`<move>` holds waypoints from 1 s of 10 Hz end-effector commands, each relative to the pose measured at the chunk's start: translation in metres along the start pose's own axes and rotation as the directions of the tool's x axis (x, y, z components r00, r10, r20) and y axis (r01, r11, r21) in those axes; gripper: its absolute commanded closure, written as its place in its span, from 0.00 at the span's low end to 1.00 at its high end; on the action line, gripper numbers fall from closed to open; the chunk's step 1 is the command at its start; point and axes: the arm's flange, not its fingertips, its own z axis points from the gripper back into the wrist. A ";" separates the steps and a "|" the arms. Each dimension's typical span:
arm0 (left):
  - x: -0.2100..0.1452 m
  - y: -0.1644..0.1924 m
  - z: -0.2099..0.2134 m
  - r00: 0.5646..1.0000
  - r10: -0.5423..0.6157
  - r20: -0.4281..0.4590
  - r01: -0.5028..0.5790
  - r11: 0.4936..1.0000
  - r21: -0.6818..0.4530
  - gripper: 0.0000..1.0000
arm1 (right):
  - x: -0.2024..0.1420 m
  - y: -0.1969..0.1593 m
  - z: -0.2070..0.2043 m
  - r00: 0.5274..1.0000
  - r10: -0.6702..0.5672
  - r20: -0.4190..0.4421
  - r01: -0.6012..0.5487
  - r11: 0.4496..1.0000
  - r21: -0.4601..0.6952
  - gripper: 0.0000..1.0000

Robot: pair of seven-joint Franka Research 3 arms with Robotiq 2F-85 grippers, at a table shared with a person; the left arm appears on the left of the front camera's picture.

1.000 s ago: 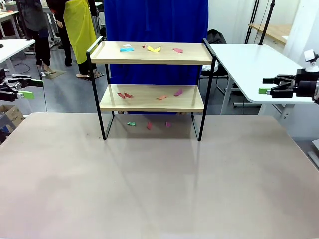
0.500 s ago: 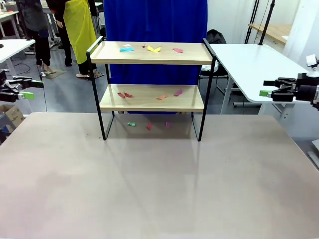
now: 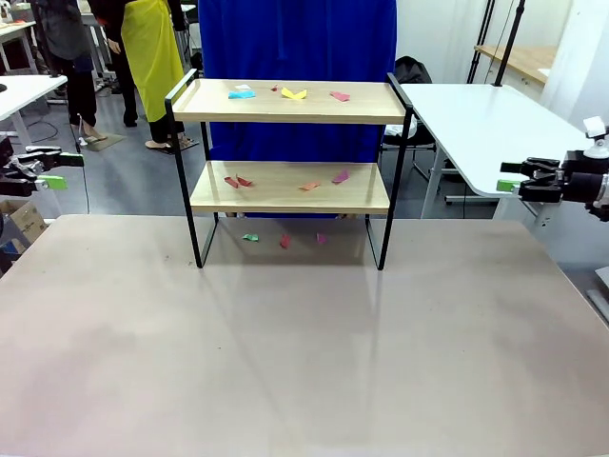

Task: Clean the shelf.
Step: Pick up the Duster handed by the human.

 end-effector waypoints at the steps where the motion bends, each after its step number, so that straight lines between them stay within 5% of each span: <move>1: 0.005 0.005 0.009 0.999 -0.031 0.037 0.030 0.999 0.022 0.00 | 0.007 -0.011 0.002 0.999 -0.016 0.028 0.015 1.000 0.011 0.00; 10: -0.006 0.004 0.023 1.000 0.001 0.004 -0.001 0.999 0.039 0.00 | 0.000 -0.012 0.002 1.000 -0.019 0.008 0.019 1.000 0.005 0.00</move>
